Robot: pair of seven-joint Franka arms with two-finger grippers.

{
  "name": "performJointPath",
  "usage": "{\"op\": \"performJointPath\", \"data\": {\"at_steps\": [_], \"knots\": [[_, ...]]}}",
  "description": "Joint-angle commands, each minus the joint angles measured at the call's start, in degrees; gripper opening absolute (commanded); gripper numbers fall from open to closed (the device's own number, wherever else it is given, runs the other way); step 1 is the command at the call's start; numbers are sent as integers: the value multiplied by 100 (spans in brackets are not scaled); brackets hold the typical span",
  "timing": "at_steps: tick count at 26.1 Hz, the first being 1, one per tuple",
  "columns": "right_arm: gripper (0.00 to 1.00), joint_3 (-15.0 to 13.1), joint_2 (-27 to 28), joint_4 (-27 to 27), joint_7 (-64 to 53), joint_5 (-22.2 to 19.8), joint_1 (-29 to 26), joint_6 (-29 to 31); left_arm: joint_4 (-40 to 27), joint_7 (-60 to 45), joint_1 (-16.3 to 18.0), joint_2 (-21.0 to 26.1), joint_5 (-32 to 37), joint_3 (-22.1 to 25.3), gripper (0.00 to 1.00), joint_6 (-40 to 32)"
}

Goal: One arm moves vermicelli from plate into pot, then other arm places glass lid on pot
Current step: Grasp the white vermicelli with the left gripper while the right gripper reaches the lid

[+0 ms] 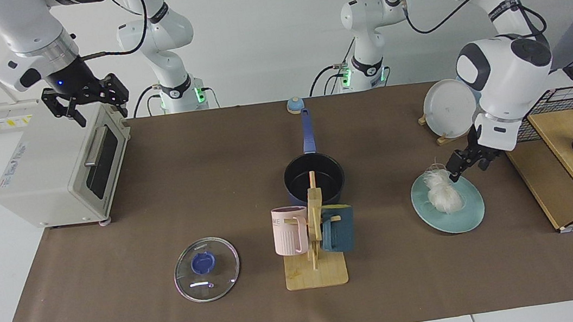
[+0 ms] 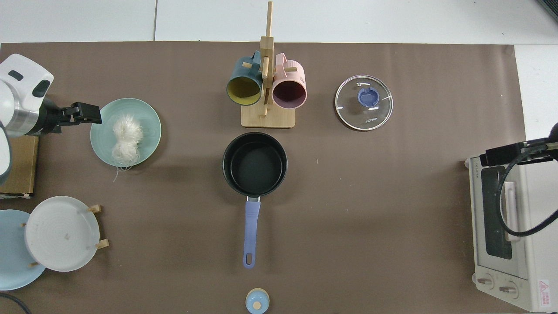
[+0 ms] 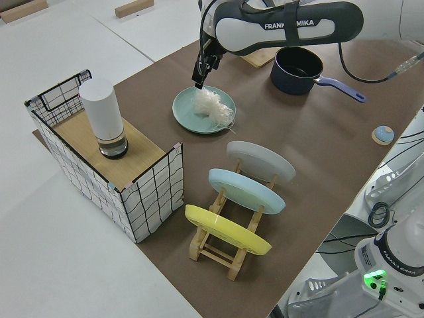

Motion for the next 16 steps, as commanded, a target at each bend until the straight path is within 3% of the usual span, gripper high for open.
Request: {"op": "performJointPath", "data": {"at_steps": [1,8,16], "knots": [[100,-4,-86,4,151,-50,-47,-211,37,-51,-72,393,246,4,100,193],[100,22,-130,-14,81,-190,49,-106,-59,-376,-81,701,228,-49,100,440],[100,57,150,100,81,-226,199,359,-393,-472,-230,728,219,-49,100,606]]}}
